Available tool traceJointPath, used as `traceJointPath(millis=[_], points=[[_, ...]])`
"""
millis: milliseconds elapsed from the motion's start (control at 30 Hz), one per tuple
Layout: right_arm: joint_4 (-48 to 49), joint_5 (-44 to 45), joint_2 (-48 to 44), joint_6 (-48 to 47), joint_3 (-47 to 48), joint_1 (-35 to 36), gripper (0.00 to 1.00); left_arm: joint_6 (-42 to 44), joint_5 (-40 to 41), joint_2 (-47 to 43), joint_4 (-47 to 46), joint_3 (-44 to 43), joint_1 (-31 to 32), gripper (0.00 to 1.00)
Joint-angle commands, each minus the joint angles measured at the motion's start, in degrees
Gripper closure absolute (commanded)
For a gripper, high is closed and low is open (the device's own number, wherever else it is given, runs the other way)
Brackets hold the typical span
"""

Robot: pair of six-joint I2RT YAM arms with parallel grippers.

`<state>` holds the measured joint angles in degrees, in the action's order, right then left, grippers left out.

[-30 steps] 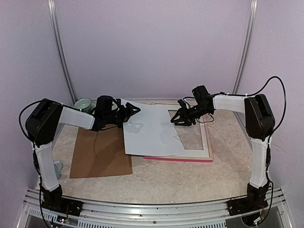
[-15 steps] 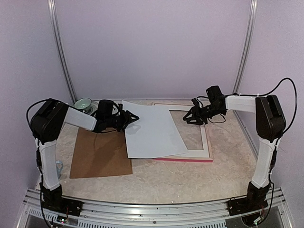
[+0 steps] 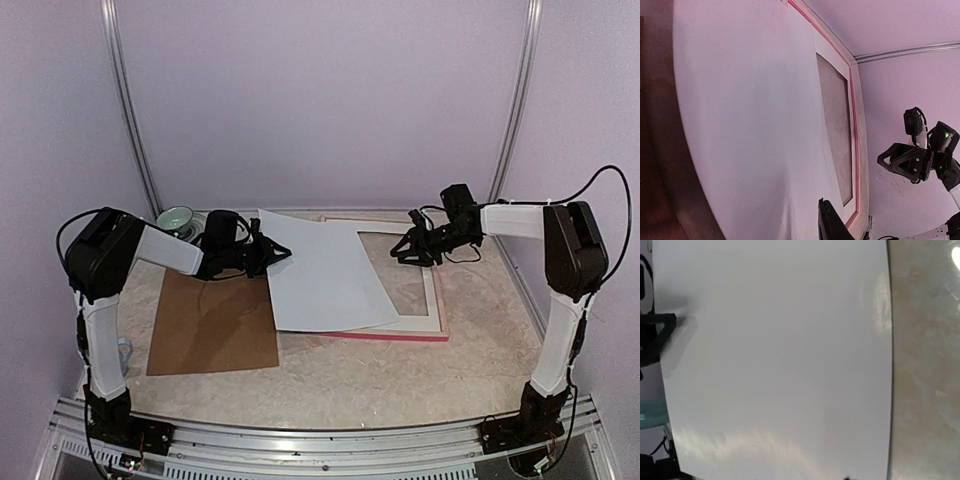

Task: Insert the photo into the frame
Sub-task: Place the photo on the mat board.

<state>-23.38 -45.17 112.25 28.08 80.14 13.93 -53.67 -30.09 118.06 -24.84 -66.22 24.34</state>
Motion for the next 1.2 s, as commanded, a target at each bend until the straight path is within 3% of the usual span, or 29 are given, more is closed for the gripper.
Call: traceJointPath(millis=[0, 267, 800, 1167], points=[[0.9, -1.0, -3.2, -1.1, -1.3, -1.5, 0.63, 1.2, -1.7, -2.0, -0.1, 0.1, -0.7, 0.80], [0.7, -1.2, -5.0, -1.6, -2.2, -3.2, 0.64, 1.8, -2.1, -2.5, 2.1, -0.4, -0.7, 0.95], [-0.1, -1.9, -7.5, -3.0, -4.4, -6.8, 0.63, 3.4, -11.8, 4.2, 0.9, -6.9, -1.7, 0.99], [0.8, -1.1, -7.2, -3.4, -6.4, -8.0, 0.63, 5.4, -19.1, 9.9, 3.8, -16.9, -2.9, 0.99]])
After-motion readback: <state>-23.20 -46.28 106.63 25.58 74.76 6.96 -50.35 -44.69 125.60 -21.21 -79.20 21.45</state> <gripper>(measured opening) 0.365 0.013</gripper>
